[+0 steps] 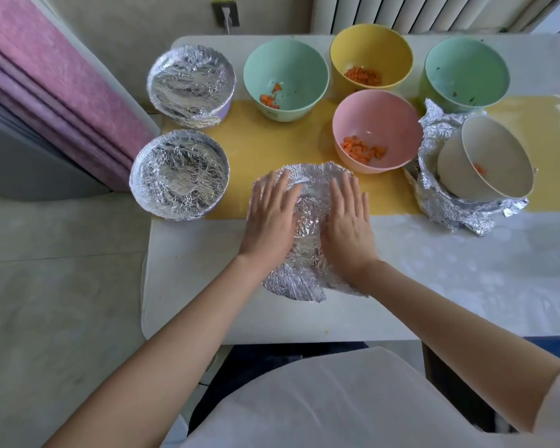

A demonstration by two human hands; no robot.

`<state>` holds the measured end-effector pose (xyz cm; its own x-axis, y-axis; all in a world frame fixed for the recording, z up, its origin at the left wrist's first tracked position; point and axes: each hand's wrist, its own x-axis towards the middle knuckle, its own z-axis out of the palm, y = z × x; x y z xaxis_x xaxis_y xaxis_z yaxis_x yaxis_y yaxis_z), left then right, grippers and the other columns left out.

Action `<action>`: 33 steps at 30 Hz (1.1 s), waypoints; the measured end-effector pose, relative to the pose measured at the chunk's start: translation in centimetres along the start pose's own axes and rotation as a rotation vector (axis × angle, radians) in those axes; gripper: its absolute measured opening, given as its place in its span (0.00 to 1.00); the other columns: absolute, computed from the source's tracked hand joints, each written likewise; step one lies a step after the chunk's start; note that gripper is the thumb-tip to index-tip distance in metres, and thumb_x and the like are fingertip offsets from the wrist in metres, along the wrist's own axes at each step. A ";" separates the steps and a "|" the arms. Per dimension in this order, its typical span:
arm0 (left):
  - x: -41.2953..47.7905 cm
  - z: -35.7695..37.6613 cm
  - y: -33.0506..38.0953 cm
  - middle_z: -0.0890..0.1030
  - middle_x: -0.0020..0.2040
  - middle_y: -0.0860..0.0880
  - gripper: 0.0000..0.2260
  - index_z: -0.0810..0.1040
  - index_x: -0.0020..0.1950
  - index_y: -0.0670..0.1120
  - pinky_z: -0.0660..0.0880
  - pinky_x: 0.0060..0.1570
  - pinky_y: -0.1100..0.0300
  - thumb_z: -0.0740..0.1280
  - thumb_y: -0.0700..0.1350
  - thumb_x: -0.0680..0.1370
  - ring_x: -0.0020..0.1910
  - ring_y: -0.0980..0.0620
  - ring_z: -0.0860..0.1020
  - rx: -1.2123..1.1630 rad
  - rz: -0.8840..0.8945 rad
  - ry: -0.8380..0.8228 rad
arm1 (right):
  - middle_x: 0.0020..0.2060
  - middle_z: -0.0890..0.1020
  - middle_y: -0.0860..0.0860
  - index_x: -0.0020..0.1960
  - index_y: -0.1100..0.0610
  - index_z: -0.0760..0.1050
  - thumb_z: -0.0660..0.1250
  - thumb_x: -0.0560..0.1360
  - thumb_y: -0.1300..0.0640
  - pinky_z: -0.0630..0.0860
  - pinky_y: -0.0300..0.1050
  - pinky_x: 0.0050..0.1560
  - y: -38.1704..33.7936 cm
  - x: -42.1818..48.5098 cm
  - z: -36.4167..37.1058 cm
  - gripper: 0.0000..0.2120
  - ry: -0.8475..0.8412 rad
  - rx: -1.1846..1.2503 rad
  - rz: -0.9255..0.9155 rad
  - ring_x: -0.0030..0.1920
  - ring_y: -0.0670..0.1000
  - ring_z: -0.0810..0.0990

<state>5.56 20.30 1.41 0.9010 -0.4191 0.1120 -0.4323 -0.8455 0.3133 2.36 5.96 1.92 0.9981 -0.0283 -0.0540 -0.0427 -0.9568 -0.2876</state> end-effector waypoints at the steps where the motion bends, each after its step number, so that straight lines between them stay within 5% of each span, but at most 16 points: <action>1: 0.2 -0.2 -0.1 0.62 0.73 0.39 0.21 0.66 0.69 0.42 0.48 0.72 0.45 0.66 0.40 0.77 0.73 0.39 0.57 -0.022 -0.057 0.051 | 0.75 0.53 0.62 0.75 0.65 0.48 0.60 0.75 0.63 0.48 0.56 0.75 0.1 0.2 -0.3 0.33 0.004 0.081 0.082 0.75 0.62 0.49; 4: 0.8 -0.8 -0.6 0.60 0.74 0.39 0.26 0.63 0.71 0.41 0.52 0.72 0.45 0.67 0.44 0.76 0.73 0.39 0.57 -0.117 -0.316 0.082 | 0.69 0.64 0.62 0.74 0.66 0.50 0.63 0.76 0.60 0.58 0.49 0.69 1.0 0.8 -1.0 0.33 -0.023 0.345 0.247 0.70 0.60 0.61; 7: 1.0 -1.2 -1.1 0.67 0.70 0.42 0.28 0.62 0.71 0.43 0.56 0.67 0.47 0.69 0.49 0.75 0.69 0.42 0.63 -0.150 -0.444 0.097 | 0.59 0.73 0.59 0.66 0.63 0.67 0.66 0.76 0.57 0.64 0.48 0.60 1.8 1.2 -1.3 0.21 -0.039 0.288 0.231 0.61 0.60 0.69; 12: 1.5 -2.2 -1.8 0.75 0.62 0.46 0.24 0.71 0.65 0.43 0.58 0.59 0.52 0.67 0.56 0.74 0.63 0.45 0.67 -0.147 -0.533 0.081 | 0.49 0.75 0.58 0.55 0.64 0.74 0.66 0.76 0.56 0.65 0.46 0.50 2.3 1.4 -1.8 0.13 0.115 0.323 0.204 0.50 0.58 0.71; 16: 1.8 -4.5 -1.6 0.78 0.52 0.34 0.22 0.75 0.53 0.33 0.68 0.48 0.51 0.68 0.53 0.75 0.54 0.38 0.74 -0.380 -0.483 0.048 | 0.30 0.70 0.47 0.51 0.58 0.72 0.62 0.78 0.48 0.65 0.46 0.34 2.4 1.7 -3.1 0.13 0.039 0.574 0.257 0.30 0.47 0.67; 19: 1.8 -6.1 -1.3 0.76 0.55 0.43 0.18 0.74 0.59 0.39 0.64 0.49 0.61 0.67 0.52 0.76 0.55 0.46 0.73 -0.645 -0.531 -0.007 | 0.26 0.64 0.46 0.37 0.52 0.64 0.62 0.77 0.45 0.57 0.42 0.28 2.5 1.8 -3.9 0.15 -0.048 0.593 0.194 0.26 0.45 0.60; 22: 1.7 -6.5 -1.5 0.77 0.50 0.46 0.14 0.77 0.51 0.42 0.66 0.49 0.60 0.67 0.53 0.76 0.50 0.52 0.72 -0.835 -0.577 -0.025 | 0.23 0.61 0.46 0.31 0.53 0.58 0.63 0.76 0.47 0.53 0.38 0.24 2.4 1.6 -4.5 0.21 -0.098 0.756 0.201 0.22 0.43 0.57; 25: 1.4 -6.4 -2.1 0.78 0.42 0.43 0.24 0.77 0.48 0.35 0.70 0.47 0.57 0.66 0.58 0.74 0.44 0.50 0.76 -0.909 -0.611 -0.064 | 0.20 0.61 0.43 0.29 0.55 0.60 0.65 0.77 0.51 0.54 0.32 0.22 2.7 1.2 -4.8 0.21 -0.145 0.891 0.213 0.19 0.42 0.57; 28: 1.1 -6.5 -2.0 0.69 0.33 0.45 0.27 0.74 0.44 0.31 0.61 0.33 0.60 0.66 0.58 0.75 0.26 0.54 0.66 -0.961 -0.620 -0.097 | 0.20 0.62 0.44 0.29 0.55 0.61 0.64 0.77 0.52 0.55 0.31 0.22 3.4 0.8 -5.0 0.20 -0.212 0.894 0.232 0.19 0.42 0.58; 33: 0.7 -6.3 -1.2 0.62 0.19 0.57 0.19 0.67 0.29 0.45 0.59 0.30 0.61 0.67 0.49 0.77 0.22 0.60 0.60 -0.964 -0.570 -0.121 | 0.26 0.72 0.48 0.37 0.59 0.74 0.69 0.73 0.52 0.64 0.33 0.26 3.7 0.5 -5.8 0.12 -0.299 0.886 0.151 0.24 0.42 0.67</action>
<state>6.88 23.10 7.09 0.9258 -0.1271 -0.3560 0.2971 -0.3374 0.8932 2.97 0.70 6.32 0.9322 0.0589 -0.3570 -0.3102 -0.3779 -0.8723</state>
